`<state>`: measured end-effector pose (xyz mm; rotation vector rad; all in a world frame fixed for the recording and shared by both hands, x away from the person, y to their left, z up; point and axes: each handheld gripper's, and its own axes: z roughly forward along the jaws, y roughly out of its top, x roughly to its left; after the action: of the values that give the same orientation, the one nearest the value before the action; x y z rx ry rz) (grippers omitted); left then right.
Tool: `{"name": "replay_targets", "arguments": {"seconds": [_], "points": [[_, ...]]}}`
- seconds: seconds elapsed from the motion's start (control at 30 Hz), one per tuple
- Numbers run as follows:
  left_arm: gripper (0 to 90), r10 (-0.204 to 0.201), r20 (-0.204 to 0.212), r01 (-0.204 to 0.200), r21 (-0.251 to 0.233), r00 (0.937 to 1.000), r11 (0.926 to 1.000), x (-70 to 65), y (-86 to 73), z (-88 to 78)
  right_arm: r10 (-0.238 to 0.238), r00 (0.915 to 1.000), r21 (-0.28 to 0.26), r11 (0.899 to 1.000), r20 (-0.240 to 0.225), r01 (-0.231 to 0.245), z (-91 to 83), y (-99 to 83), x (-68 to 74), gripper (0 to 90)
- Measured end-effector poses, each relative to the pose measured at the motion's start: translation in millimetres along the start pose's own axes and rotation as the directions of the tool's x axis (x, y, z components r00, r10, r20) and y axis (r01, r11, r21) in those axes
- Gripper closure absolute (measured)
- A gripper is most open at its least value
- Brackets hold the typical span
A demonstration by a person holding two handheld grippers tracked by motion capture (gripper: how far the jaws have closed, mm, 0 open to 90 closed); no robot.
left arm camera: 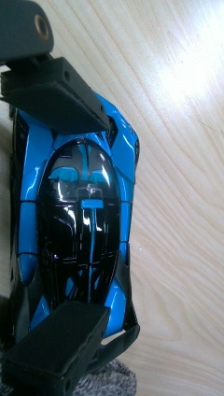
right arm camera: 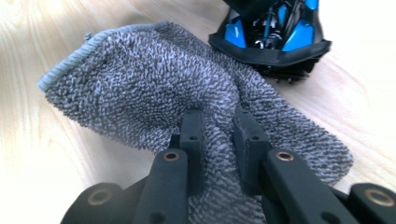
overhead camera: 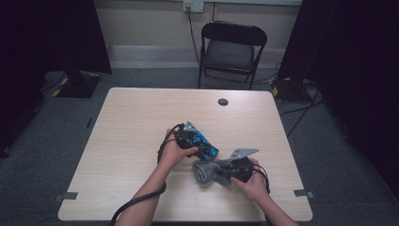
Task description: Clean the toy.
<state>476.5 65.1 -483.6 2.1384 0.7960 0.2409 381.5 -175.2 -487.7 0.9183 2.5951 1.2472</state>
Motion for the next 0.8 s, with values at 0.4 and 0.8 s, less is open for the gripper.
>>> {"name": "replay_targets", "arguments": {"seconds": [0.4,0.8], "points": [[9.7,0.000,-0.001,0.000,0.000,1.0000,1.0000,0.0,-0.1,-0.1,0.042,0.9982,-0.012,0.999,0.043,-0.041,-10.3,-7.6,-14.8,75.9],[9.8,0.000,0.000,0.000,0.000,1.0000,1.0000,-0.1,-0.1,0.0,0.101,0.9909,-0.026,0.995,0.089,-0.099,-22.5,-15.3,-34.4,75.9]]}}
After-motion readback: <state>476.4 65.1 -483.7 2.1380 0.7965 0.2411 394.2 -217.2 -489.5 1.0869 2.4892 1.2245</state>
